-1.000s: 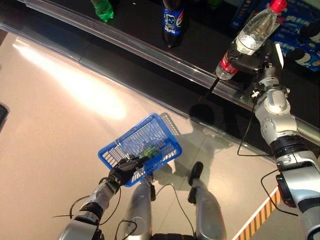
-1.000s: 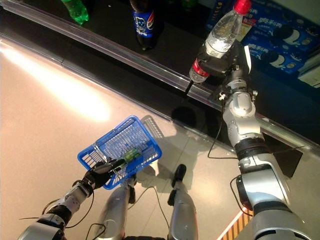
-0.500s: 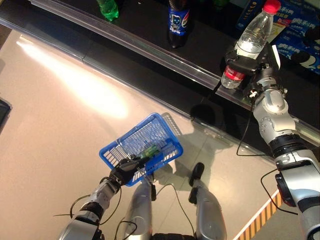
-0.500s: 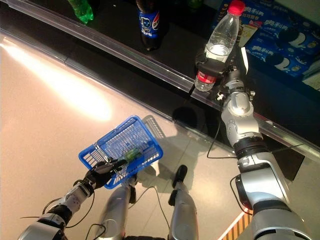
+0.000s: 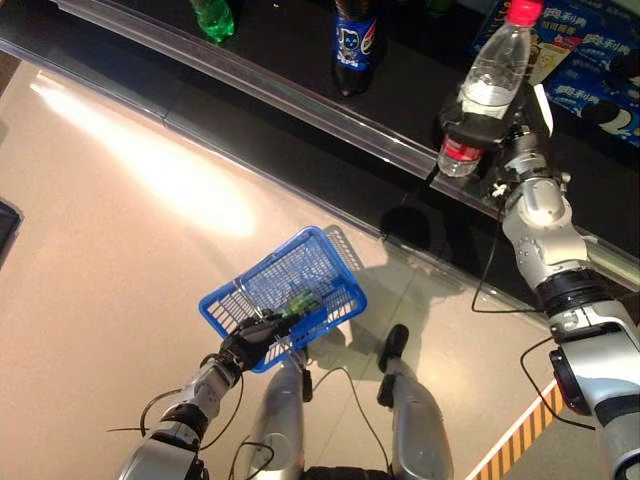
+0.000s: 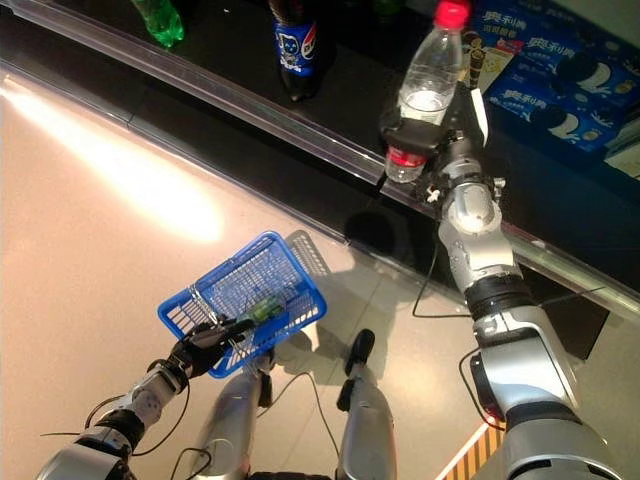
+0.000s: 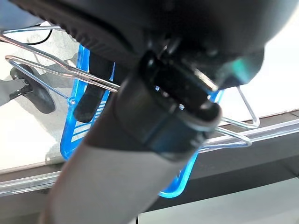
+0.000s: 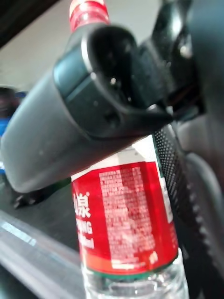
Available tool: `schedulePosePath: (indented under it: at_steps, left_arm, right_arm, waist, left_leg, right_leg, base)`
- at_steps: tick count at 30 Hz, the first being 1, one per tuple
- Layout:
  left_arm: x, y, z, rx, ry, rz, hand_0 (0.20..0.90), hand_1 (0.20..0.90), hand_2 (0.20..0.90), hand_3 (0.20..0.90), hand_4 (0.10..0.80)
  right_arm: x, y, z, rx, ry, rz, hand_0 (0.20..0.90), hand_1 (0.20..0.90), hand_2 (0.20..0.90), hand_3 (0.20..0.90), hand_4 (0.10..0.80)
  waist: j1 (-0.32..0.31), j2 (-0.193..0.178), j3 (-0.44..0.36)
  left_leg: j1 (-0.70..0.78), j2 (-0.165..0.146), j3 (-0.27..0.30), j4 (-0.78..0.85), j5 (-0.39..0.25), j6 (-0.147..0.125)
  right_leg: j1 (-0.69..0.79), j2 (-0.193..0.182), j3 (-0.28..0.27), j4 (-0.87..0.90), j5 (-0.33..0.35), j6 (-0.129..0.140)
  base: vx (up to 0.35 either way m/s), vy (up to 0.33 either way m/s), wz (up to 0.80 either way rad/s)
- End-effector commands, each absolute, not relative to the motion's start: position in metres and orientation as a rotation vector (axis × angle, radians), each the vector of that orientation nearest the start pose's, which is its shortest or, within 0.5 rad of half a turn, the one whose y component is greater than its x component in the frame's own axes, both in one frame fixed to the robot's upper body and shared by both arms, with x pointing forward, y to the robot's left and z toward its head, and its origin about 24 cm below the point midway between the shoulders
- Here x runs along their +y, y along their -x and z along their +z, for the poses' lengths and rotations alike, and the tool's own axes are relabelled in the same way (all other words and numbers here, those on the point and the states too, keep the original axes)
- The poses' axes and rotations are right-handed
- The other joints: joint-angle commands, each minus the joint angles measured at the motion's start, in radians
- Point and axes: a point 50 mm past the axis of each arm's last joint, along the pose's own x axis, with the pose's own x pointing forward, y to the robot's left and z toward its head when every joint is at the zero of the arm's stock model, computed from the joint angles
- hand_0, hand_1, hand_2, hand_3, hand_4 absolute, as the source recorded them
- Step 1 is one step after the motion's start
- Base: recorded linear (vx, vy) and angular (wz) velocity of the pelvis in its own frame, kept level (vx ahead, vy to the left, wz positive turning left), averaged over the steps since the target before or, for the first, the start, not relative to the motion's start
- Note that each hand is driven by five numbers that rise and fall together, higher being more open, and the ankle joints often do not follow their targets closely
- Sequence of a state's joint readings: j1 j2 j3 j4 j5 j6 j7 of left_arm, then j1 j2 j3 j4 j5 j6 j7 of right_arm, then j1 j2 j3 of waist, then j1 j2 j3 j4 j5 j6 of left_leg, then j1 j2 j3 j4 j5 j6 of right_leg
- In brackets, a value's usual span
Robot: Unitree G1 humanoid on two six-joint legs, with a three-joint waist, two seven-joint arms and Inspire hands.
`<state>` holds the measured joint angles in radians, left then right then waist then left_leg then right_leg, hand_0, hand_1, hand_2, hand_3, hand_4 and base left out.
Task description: Pick up the drink and place into the basket.
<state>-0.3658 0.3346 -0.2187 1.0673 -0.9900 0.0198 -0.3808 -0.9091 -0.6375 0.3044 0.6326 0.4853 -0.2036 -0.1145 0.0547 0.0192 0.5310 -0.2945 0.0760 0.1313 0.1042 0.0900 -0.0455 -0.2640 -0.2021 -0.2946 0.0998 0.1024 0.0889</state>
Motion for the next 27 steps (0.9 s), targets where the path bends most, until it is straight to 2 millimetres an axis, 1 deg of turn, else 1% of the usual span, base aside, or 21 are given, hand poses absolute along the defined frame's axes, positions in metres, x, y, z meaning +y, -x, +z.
schedulePosePath:
  at_steps: [1,5,6,8,12,15,16,21,27]
  left_arm:
    - [0.228,-0.239,-0.078,0.558,0.577,-0.074,0.300,0.300,0.300,0.200,0.100]
    - [0.230,-0.229,-0.084,0.566,0.580,-0.037,0.300,0.300,0.300,0.200,0.100]
    - [0.231,-0.223,-0.087,0.575,0.583,-0.026,0.300,0.300,0.300,0.200,0.100]
    - [0.232,-0.218,-0.090,0.576,0.596,-0.017,0.300,0.300,0.300,0.200,0.100]
    - [0.231,-0.205,-0.095,0.570,0.636,0.007,0.300,0.300,0.300,0.200,0.100]
    - [0.230,-0.201,-0.096,0.569,0.651,0.011,0.300,0.300,0.300,0.200,0.100]
    - [0.228,-0.199,-0.097,0.568,0.663,0.012,0.300,0.300,0.300,0.200,0.100]
    - [0.224,-0.198,-0.096,0.540,0.714,0.018,0.300,0.300,0.300,0.200,0.100]
    - [0.219,-0.203,-0.088,0.453,0.774,-0.024,0.300,0.300,0.300,0.200,0.100]
  right_arm:
    - [-0.199,-0.358,0.298,-0.772,0.289,0.040,0.300,0.300,0.300,0.200,0.100]
    - [-0.198,-0.350,0.285,-0.763,0.285,0.068,0.300,0.300,0.300,0.200,0.100]
    - [-0.197,-0.347,0.278,-0.754,0.292,0.077,0.300,0.300,0.300,0.200,0.100]
    - [-0.197,-0.343,0.272,-0.748,0.300,0.092,0.300,0.300,0.300,0.200,0.100]
    - [-0.198,-0.334,0.253,-0.721,0.310,0.113,0.300,0.300,0.300,0.200,0.100]
    - [-0.199,-0.329,0.245,-0.711,0.310,0.123,0.300,0.300,0.300,0.200,0.100]
    - [-0.200,-0.327,0.241,-0.706,0.305,0.130,0.300,0.300,0.300,0.200,0.100]
    - [-0.197,-0.320,0.236,-0.699,0.296,0.170,0.300,0.300,0.300,0.200,0.100]
    - [-0.191,-0.312,0.231,-0.701,0.304,0.226,0.300,0.300,0.300,0.200,0.100]
  waist:
    - [0.010,0.009,-0.063]
    - [0.012,-0.002,-0.108]
    - [0.013,-0.004,-0.131]
    - [0.015,-0.007,-0.160]
    - [0.025,-0.018,-0.230]
    - [0.030,-0.024,-0.264]
    - [0.034,-0.028,-0.292]
    - [0.043,-0.037,-0.360]
    - [0.054,-0.041,-0.395]
  left_leg:
    - [0.056,-0.071,0.003,0.058,-0.108,0.031]
    - [0.124,-0.066,0.001,-0.008,-0.093,0.022]
    - [0.154,-0.064,0.000,-0.039,-0.087,0.017]
    - [0.179,-0.061,0.001,-0.072,-0.074,0.011]
    - [0.245,-0.053,-0.001,-0.140,-0.048,-0.005]
    - [0.275,-0.049,0.001,-0.168,-0.039,-0.012]
    - [0.293,-0.046,0.003,-0.181,-0.037,-0.015]
    - [0.323,-0.040,0.002,-0.191,-0.042,-0.024]
    - [0.340,-0.041,-0.005,-0.191,-0.044,-0.028]
  right_leg:
    - [-0.002,0.019,0.042,0.108,-0.089,0.037]
    - [0.066,0.018,0.031,0.055,-0.075,0.047]
    - [0.098,0.019,0.027,0.028,-0.069,0.050]
    - [0.126,0.019,0.022,-0.001,-0.057,0.053]
    - [0.205,0.024,0.001,-0.057,-0.042,0.056]
    - [0.239,0.027,-0.012,-0.081,-0.037,0.056]
    - [0.266,0.030,-0.024,-0.098,-0.036,0.055]
    - [0.326,0.036,-0.053,-0.135,-0.035,0.052]
    - [0.377,0.038,-0.081,-0.170,-0.029,0.050]
  base:
    - [0.068,-0.017,0.02]
    - [0.129,-0.015,0.07]
    - [0.157,0.000,0.12]
    - [0.144,0.007,0.08]
    - [0.158,0.001,0.06]
    - [0.150,0.003,0.13]
    - [0.157,0.000,0.08]
    - [0.141,0.001,0.16]
    - [0.074,-0.006,0.02]
